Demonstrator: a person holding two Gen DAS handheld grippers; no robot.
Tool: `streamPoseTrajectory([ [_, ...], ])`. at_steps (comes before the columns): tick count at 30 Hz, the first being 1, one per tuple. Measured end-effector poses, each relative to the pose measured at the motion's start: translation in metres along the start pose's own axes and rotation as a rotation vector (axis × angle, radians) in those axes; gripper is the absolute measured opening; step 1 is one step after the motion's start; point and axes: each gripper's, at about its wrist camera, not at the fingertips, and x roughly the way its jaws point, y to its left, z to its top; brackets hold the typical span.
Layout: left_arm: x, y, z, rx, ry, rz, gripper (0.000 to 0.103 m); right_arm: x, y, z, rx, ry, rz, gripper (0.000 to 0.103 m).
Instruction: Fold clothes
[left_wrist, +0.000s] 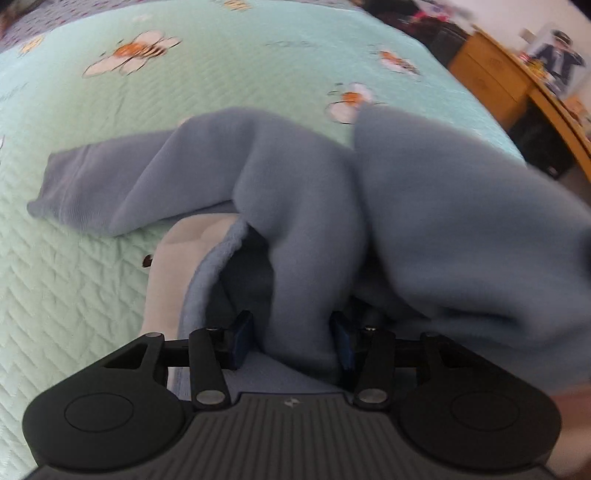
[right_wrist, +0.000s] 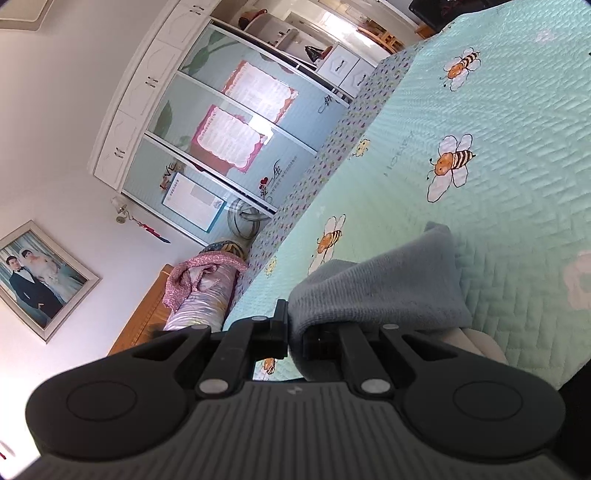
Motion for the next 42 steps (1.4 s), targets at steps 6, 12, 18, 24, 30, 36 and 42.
streamPoseTrajectory([
  [6, -0.043, 0.021, 0.004, -0.118, -0.191, -0.06, 0.011, -0.011, -0.014, 0.016, 0.009, -0.084, -0.061, 0.008],
  [12, -0.191, 0.051, -0.005, -0.211, -0.724, -0.27, 0.011, -0.028, -0.014, 0.047, 0.063, -0.23, -0.124, 0.008],
  [18, -0.255, 0.09, -0.059, -0.301, -0.878, -0.241, 0.012, -0.027, 0.007, 0.045, 0.016, -0.249, -0.086, 0.008],
  [24, -0.214, 0.155, -0.134, -0.577, -0.67, -0.134, 0.012, 0.0, 0.007, 0.022, 0.0, -0.149, -0.145, 0.008],
  [30, -0.222, 0.175, -0.167, -0.647, -0.658, -0.164, 0.012, 0.003, 0.011, 0.022, -0.015, -0.135, -0.158, 0.008],
  [36, -0.254, 0.162, -0.138, -0.473, -0.797, -0.256, 0.012, -0.001, 0.04, 0.029, -0.08, -0.185, -0.101, 0.008],
  [42, -0.243, 0.126, -0.12, -0.323, -0.779, -0.198, 0.014, 0.026, 0.038, 0.018, -0.081, -0.032, -0.113, 0.013],
])
